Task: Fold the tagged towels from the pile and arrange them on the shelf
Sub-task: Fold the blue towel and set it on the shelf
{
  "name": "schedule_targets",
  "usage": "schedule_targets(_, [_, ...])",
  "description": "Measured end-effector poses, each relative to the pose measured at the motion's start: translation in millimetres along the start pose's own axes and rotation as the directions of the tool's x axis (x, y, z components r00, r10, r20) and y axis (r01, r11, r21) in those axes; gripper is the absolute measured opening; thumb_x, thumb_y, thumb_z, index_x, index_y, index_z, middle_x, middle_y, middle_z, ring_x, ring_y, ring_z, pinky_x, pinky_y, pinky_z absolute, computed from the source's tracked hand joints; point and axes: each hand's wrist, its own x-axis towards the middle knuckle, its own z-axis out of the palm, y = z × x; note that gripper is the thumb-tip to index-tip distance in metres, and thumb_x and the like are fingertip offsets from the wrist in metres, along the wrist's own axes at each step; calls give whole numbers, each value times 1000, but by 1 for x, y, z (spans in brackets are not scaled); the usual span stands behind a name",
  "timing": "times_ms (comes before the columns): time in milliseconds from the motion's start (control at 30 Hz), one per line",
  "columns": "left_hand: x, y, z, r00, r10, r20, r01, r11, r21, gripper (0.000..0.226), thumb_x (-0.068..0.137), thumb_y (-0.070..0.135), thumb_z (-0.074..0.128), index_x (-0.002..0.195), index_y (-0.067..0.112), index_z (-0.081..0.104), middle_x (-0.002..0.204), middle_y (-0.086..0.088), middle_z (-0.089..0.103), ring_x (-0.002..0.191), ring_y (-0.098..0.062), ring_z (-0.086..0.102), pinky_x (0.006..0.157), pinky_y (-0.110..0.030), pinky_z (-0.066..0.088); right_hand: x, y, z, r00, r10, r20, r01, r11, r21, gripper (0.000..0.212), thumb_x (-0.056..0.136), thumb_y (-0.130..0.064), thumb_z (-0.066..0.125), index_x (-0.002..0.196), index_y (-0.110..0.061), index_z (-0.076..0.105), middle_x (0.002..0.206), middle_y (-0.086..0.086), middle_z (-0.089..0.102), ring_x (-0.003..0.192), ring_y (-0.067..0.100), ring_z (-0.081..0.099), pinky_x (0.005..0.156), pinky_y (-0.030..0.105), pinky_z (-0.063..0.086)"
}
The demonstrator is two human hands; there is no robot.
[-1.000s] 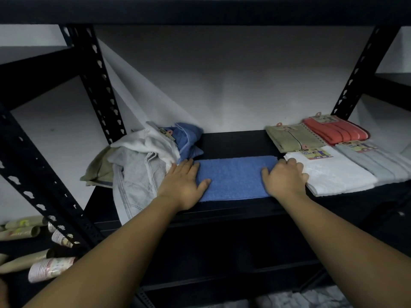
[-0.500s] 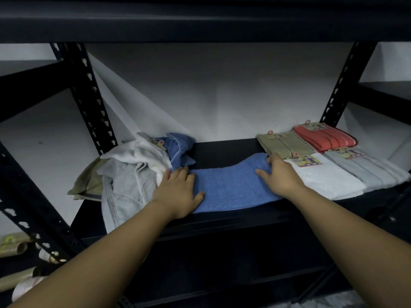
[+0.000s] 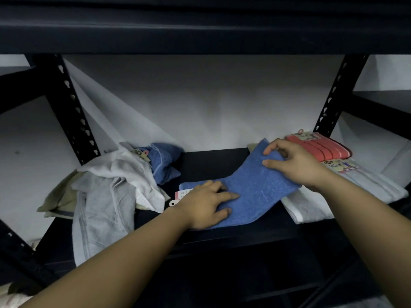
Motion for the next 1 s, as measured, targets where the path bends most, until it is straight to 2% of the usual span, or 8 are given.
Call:
schedule_targets(133, [13,4,3,1000,16,-16,-16,1000,8,56,96,61,40,148,44,49,139,7,44,123,-16,41,108,-45,40,6,-3,-5,999,12,51,-13,1000,22,13,91,-13,77,97,-24,74,89,-19,73,82,-5,67,76,19,47])
schedule_targets(333, [8,-2,-2,996,-7,-84,0,996,-84,51,96,59,53,142,37,58,135,7,48,120,-14,44,110,-38,39,10,-19,9,988,30,153,-32,999,9,31,87,-11,73,103,-37,76,106,-9,76,102,13,73,95,43,59])
schedule_targets(467, [-23,-27,-22,966,-121,-227,105,991,-81,58,90,58,52,136,25,62,128,4,56,115,-16,51,104,-37,44,6,-35,34,969,62,240,-75,996,49,36,86,-10,79,114,-32,74,106,7,76,101,29,73,91,52,60])
schedule_targets(533, [-44,-40,-31,953,-174,-247,147,982,-122,59,86,53,59,137,24,61,126,6,56,116,-14,51,104,-31,43,4,-42,52,958,77,276,-94,994,47,39,85,-11,82,118,-29,71,107,12,74,97,30,74,78,46,62])
schedule_targets(633, [-72,-46,-34,962,-186,-198,159,976,-148,69,81,62,65,139,25,56,127,10,54,117,-9,51,104,-28,44,3,-49,81,941,94,324,-112,993,36,41,83,-11,84,118,-25,70,104,14,73,79,17,73,61,27,57])
schedule_targets(733, [-88,-43,-26,973,-200,-115,177,967,-181,86,80,72,66,148,23,47,137,9,51,121,-6,51,105,-28,45,3,-50,111,931,111,349,-109,994,-23,44,80,-13,88,119,-21,69,99,18,74,73,18,72,66,36,61])
schedule_targets(833, [-94,-39,-20,966,-212,-146,182,964,-195,94,79,77,64,151,21,43,143,9,51,124,-5,50,107,-29,45,4,-47,136,932,130,340,-95,989,-116,50,75,-22,91,119,-22,68,94,5,76,84,17,76,82,41,64])
schedule_targets(1000, [-97,-34,-17,946,-266,-187,219,946,-241,100,77,76,69,155,24,35,150,7,50,130,-7,50,107,-24,42,7,-44,160,946,138,292,-87,980,-180,56,77,-30,90,125,-23,64,108,0,72,92,11,71,74,23,55])
